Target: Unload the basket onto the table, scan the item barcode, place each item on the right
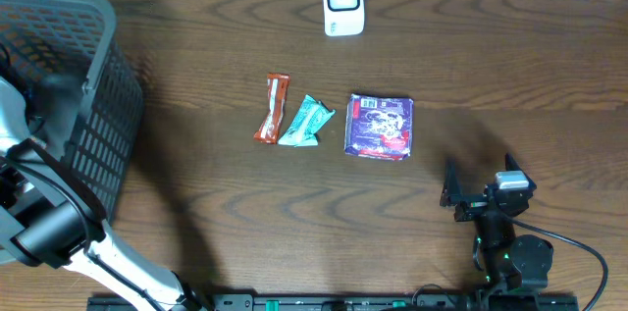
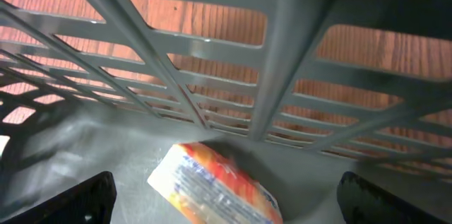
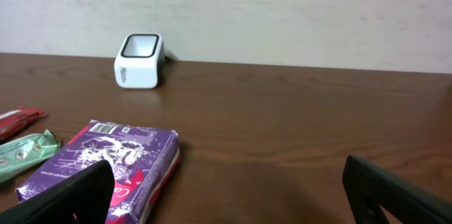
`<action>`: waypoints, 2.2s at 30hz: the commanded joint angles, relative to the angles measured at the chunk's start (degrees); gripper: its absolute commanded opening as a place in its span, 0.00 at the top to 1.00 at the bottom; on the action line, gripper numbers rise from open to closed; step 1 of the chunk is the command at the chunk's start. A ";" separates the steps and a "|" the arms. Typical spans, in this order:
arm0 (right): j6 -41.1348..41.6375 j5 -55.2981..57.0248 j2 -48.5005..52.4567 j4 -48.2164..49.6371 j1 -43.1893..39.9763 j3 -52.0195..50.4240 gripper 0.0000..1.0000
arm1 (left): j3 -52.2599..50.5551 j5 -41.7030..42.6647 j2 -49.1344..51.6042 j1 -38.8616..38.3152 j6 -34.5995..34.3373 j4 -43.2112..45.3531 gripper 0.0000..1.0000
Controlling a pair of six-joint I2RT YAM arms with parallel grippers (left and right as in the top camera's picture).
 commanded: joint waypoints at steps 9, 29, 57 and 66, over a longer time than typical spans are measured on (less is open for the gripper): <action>0.79 -0.37 -0.31 -0.24 0.55 -0.07 0.01 | -0.70 3.48 1.86 0.28 0.20 -3.34 0.06; 0.79 -0.37 -0.31 -0.24 0.55 -0.07 0.01 | -1.27 10.80 -9.29 -1.25 3.02 -4.42 0.06; 0.79 -0.37 -0.31 -0.24 0.55 -0.07 0.01 | -10.43 0.39 0.81 -1.88 3.13 5.64 0.24; 0.79 -0.37 -0.31 -0.24 0.55 -0.07 0.01 | -10.40 0.66 -0.72 -1.86 4.07 -0.02 0.92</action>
